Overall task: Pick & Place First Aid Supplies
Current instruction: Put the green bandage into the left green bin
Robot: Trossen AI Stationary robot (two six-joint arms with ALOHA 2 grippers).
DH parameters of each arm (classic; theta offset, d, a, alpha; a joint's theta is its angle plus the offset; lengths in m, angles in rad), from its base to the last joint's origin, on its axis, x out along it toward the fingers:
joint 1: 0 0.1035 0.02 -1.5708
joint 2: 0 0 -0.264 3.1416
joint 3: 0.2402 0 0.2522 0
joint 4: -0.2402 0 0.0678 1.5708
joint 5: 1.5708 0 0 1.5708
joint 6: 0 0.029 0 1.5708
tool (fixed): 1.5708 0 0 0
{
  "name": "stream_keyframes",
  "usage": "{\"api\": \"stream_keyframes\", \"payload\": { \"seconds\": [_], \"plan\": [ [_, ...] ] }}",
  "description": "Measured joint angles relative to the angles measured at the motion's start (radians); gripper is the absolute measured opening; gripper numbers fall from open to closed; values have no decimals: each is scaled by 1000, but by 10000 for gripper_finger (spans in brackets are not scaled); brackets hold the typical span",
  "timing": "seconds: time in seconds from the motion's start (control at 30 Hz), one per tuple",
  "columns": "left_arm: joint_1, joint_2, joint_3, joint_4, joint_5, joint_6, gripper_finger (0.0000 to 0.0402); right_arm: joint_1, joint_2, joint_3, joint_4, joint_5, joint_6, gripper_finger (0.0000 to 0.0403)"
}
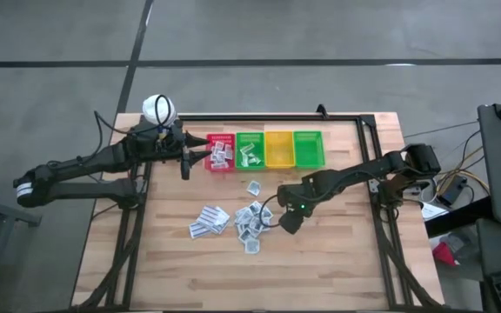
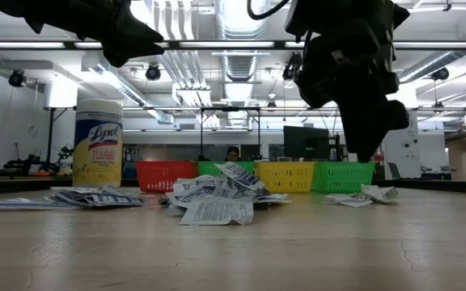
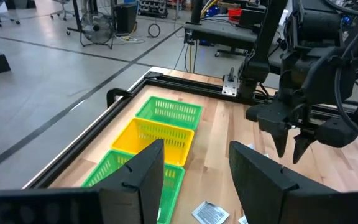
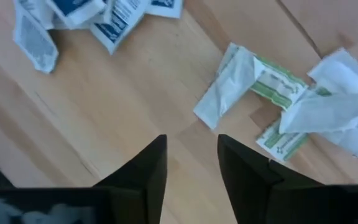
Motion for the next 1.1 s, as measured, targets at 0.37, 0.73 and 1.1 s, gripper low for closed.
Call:
{"api": "stream_keyframes", "payload": {
  "seconds": [0.37,0.73,1.1],
  "plan": [
    [0,0,0,0,0,5,175,0,0,-19,55,15,82,128],
    [0,0,0,0,0,6,175,0,0,-48,78,22,127,126],
    [0,0,0,0,0,6,175,0,55,-52,118,0,132,125]
  ]
}}
